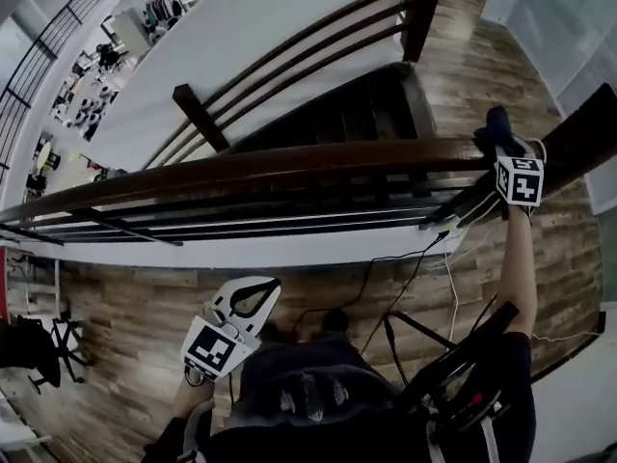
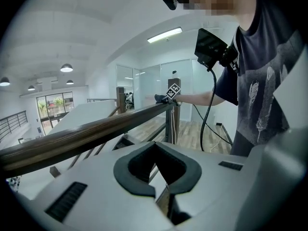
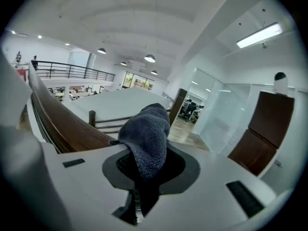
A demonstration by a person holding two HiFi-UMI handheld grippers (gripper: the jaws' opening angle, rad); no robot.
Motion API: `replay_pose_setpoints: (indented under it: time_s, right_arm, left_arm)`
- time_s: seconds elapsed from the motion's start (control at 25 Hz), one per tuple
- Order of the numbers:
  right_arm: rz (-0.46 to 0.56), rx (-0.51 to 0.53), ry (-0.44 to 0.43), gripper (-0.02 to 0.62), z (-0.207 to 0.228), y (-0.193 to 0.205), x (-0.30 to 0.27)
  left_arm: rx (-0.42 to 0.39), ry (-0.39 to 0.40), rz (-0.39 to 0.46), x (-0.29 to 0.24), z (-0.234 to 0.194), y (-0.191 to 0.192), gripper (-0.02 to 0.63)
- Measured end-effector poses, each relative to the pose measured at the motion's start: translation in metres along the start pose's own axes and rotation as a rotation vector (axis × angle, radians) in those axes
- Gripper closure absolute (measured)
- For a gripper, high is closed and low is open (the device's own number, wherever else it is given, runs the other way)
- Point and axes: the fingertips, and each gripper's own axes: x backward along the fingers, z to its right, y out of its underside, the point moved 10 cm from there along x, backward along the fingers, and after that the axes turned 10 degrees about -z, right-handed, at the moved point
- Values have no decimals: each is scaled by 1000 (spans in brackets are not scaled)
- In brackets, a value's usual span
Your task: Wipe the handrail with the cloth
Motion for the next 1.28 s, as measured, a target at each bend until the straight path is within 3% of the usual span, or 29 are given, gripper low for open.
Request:
replay_pose_setpoints:
  time_s: [0.24, 0.48, 0.68, 0.84, 1.12, 1.28]
  right_arm:
    - [-7, 99, -160, 543, -121, -54, 18]
    - [-47, 166, -254, 543, -264, -109, 36]
    - [-42, 214, -306, 543, -388, -153, 74]
    - [-10, 333, -423, 543, -501, -192, 76]
    - [2, 542, -670, 543, -644, -253, 94]
    - [38, 602, -756, 543, -703, -284, 101]
  left_arm:
    - [10, -46, 35, 45, -30, 44, 598]
    - [44, -66, 70, 137, -84, 125, 598]
    - [92, -90, 32, 231, -132, 184, 598]
    - [109, -164, 30, 261, -162, 217, 598]
    - [166, -255, 54, 294, -138, 228, 598]
    - [162, -314, 17, 312, -133, 235, 598]
